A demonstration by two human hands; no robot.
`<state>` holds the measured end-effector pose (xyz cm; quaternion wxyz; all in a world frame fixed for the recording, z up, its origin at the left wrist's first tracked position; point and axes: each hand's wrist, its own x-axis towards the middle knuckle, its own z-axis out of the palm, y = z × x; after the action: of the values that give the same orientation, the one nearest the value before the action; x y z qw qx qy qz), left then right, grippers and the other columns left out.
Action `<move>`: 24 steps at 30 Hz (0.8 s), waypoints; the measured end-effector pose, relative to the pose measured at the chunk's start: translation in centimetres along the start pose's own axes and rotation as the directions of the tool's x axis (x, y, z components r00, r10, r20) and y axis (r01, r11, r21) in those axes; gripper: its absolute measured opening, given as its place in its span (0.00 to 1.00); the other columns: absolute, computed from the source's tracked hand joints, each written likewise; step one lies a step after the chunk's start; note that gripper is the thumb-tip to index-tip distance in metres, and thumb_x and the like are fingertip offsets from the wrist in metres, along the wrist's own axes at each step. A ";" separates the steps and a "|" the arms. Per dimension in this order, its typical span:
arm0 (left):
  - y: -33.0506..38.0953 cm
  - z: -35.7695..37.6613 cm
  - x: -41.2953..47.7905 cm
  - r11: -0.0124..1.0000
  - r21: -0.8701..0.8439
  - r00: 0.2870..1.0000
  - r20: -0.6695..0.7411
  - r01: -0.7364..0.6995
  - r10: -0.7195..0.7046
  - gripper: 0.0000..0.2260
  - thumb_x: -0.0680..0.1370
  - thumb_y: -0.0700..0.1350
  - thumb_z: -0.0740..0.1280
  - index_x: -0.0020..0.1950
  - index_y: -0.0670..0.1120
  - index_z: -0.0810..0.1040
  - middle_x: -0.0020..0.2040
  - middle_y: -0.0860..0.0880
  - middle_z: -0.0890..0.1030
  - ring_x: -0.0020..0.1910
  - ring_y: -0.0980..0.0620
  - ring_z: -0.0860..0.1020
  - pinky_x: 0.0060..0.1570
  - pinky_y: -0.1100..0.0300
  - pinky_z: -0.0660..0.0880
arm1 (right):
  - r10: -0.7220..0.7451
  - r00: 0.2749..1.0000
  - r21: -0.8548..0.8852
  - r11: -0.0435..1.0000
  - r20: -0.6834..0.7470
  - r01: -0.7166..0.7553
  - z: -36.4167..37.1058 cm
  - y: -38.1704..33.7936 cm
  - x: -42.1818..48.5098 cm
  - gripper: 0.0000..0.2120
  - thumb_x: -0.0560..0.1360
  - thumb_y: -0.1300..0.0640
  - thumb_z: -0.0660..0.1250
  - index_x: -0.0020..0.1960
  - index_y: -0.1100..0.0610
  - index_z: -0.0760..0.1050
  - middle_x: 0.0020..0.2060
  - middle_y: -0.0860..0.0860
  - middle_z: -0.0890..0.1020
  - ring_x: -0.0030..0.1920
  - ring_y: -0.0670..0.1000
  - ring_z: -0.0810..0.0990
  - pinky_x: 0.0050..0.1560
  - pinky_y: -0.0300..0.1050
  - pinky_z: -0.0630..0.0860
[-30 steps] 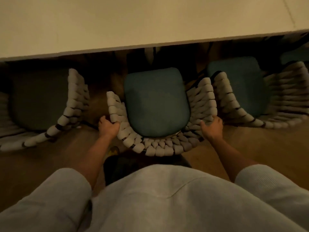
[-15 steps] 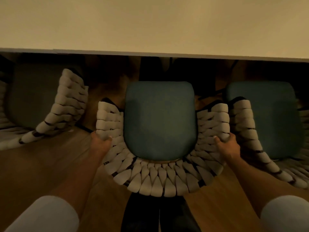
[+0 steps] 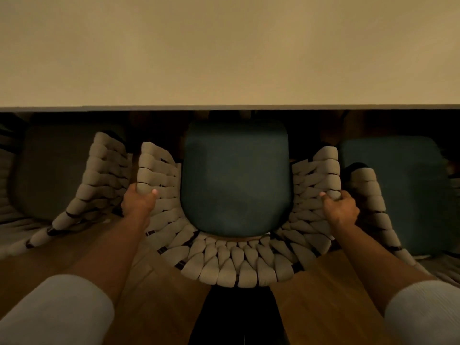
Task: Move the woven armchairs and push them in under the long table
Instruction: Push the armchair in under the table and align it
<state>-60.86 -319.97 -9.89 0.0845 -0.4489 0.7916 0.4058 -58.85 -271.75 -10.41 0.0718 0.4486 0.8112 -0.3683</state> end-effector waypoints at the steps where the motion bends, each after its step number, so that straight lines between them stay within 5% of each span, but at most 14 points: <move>1: 0.4 0.2 1.0 1.000 -0.008 1.000 0.003 -0.004 0.004 0.23 0.77 0.49 0.73 0.71 0.47 0.74 0.65 0.40 0.78 0.63 0.37 0.76 0.61 0.45 0.76 | -0.013 1.000 -0.004 1.000 0.013 0.013 0.3 -0.8 0.6 0.20 0.78 0.47 0.72 0.65 0.57 0.77 0.58 0.59 0.81 0.62 0.64 0.78 0.62 0.59 0.76; 14: 2.2 2.8 8.2 0.996 0.017 0.995 0.030 -0.092 0.091 0.26 0.79 0.52 0.71 0.74 0.46 0.68 0.68 0.39 0.76 0.66 0.36 0.74 0.66 0.41 0.73 | -0.199 0.974 -0.047 0.978 0.107 0.205 4.8 -8.6 8.0 0.24 0.80 0.43 0.68 0.68 0.58 0.73 0.60 0.59 0.80 0.62 0.64 0.77 0.62 0.61 0.75; 24: 1.7 1.4 1.3 0.957 0.181 0.968 0.152 -0.225 0.198 0.41 0.75 0.43 0.72 0.81 0.50 0.52 0.76 0.39 0.65 0.72 0.36 0.68 0.71 0.38 0.68 | -0.058 0.965 -0.034 0.997 0.257 0.069 1.4 -3.5 -0.6 0.47 0.78 0.55 0.73 0.84 0.52 0.44 0.80 0.57 0.60 0.78 0.63 0.62 0.76 0.62 0.65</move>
<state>-63.30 -319.36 -10.50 0.1369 -0.3230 0.8640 0.3611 -61.49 -274.24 -9.32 0.1734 0.3694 0.8169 -0.4077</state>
